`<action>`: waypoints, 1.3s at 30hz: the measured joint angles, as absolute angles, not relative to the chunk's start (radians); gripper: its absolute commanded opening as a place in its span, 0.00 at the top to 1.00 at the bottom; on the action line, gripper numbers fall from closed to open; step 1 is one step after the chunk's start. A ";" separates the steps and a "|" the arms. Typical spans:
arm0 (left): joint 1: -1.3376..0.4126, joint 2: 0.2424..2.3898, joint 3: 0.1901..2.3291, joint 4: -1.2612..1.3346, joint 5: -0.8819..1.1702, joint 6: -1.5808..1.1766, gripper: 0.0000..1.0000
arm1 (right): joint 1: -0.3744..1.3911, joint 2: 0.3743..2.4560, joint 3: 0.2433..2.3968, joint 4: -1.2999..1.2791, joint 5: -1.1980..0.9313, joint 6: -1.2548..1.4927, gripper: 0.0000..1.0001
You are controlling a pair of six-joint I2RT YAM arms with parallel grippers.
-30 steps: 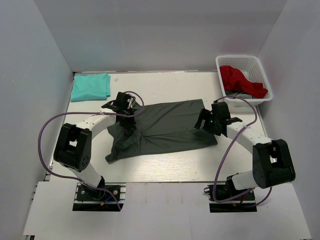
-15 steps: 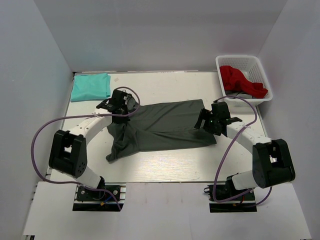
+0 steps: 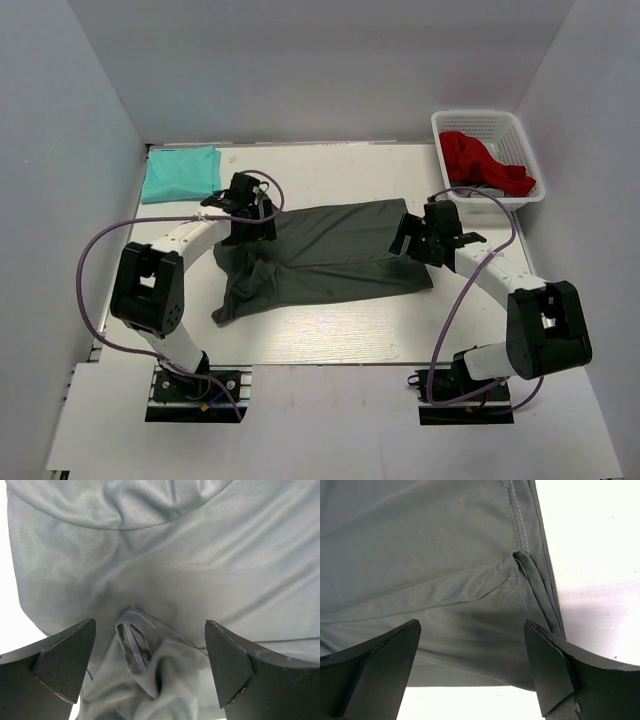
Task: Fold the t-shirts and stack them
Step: Fold the flattened tshirt in 1/3 of the way
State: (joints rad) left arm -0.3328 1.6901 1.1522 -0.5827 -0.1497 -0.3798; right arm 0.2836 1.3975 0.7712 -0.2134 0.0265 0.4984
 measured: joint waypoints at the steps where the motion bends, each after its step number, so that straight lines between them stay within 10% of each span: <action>1: -0.333 1.673 1.153 -0.582 -0.148 -0.389 0.00 | 0.284 1.391 0.771 -0.214 0.025 0.493 0.10; 17: -0.395 1.485 0.833 -0.373 0.318 -0.506 0.00 | 0.287 1.485 0.739 -0.155 0.031 0.530 0.10; 39: -0.372 1.529 0.837 -0.470 0.062 -0.537 0.00 | 0.210 1.469 0.715 -0.125 0.089 0.554 0.10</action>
State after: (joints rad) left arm -0.3717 1.5288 0.8371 -0.4698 0.0624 -0.5373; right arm 0.2096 1.4693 0.7147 -0.1253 0.0891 0.5541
